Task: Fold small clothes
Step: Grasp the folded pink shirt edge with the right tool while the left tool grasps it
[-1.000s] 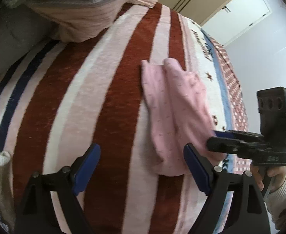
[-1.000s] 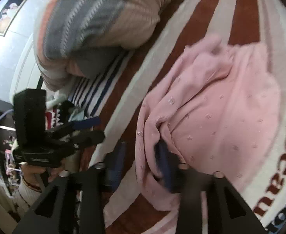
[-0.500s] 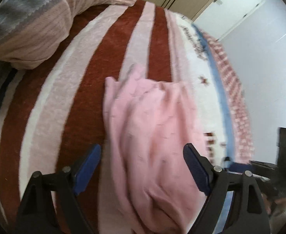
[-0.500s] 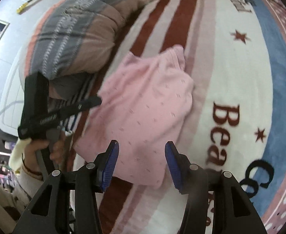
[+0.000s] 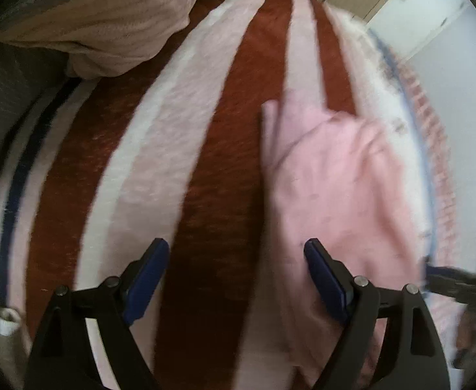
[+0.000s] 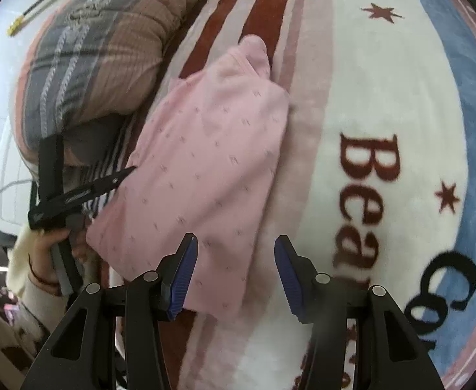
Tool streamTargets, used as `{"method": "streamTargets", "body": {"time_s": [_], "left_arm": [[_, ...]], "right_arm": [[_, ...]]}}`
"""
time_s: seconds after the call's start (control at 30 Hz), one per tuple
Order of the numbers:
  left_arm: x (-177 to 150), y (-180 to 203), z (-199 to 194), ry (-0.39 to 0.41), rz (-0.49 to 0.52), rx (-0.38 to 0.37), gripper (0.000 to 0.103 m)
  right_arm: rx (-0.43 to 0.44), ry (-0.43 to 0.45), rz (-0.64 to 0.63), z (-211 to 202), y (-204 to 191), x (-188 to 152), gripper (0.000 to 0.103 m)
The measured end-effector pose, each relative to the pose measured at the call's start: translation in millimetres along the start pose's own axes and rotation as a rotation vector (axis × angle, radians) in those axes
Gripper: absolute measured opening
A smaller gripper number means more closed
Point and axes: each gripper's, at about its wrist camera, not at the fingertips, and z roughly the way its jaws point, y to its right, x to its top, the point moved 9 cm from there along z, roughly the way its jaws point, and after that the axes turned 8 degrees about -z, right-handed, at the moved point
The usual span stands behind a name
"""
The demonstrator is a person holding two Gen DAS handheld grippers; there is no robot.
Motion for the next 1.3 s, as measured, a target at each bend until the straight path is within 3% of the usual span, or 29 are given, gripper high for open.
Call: {"method": "streamTargets", "body": {"time_s": [0.1, 0.17, 0.23, 0.37, 0.53, 0.57, 0.63, 0.73, 0.83, 0.9, 1.1, 1.3], "left_arm": [[-1.3, 15.3, -13.4, -0.043, -0.060, -0.215, 0.086], [-8.4, 26.7, -12.5, -0.087, -0.051, -0.274, 0.087], [-18.9, 33.8, -3.9, -0.135, -0.034, -0.279, 0.086], [-35.4, 27.8, 17.5, -0.196, -0.070, -0.278, 0.086], [-48.4, 15.6, 35.6, -0.222, -0.155, -0.353, 0.070], [-51.1, 15.7, 37.6, -0.229, -0.166, -0.378, 0.066], [-55.7, 16.8, 41.8, -0.242, -0.181, -0.423, 0.049], [-56.4, 19.0, 45.0, -0.247, -0.197, -0.448, 0.036], [-59.6, 22.6, 41.3, -0.230, -0.169, -0.439, 0.030], [-58.8, 29.9, 36.8, -0.221, -0.161, -0.445, 0.028], [-67.3, 42.6, 5.6, -0.205, -0.153, -0.460, 0.026], [-136.2, 50.7, -24.3, -0.283, -0.153, -0.444, 0.026]], "right_arm": [[0.024, 0.031, 0.017, 0.9, 0.0, 10.7, 0.070], [0.046, 0.041, 0.021, 5.4, -2.0, 17.0, 0.074], [0.070, 0.027, 0.030, 15.5, -4.1, 18.7, 0.079], [0.102, -0.012, 0.037, 37.1, -8.6, 13.8, 0.079], [0.202, -0.042, 0.084, 49.9, -15.3, 0.2, 0.079], [0.220, -0.041, 0.095, 50.4, -16.4, -0.1, 0.078], [0.256, -0.036, 0.104, 51.0, -19.7, -0.3, 0.072], [0.272, -0.030, 0.098, 58.3, -22.9, -0.1, 0.067], [0.262, -0.020, 0.079, 59.4, -23.3, 0.0, 0.045], [0.275, -0.002, 0.070, 53.7, -26.1, 0.0, 0.033], [0.302, 0.009, 0.058, 34.1, -41.0, -9.6, 0.030], [0.318, -0.062, 0.072, 8.3, -56.4, -67.6, 0.030]]}}
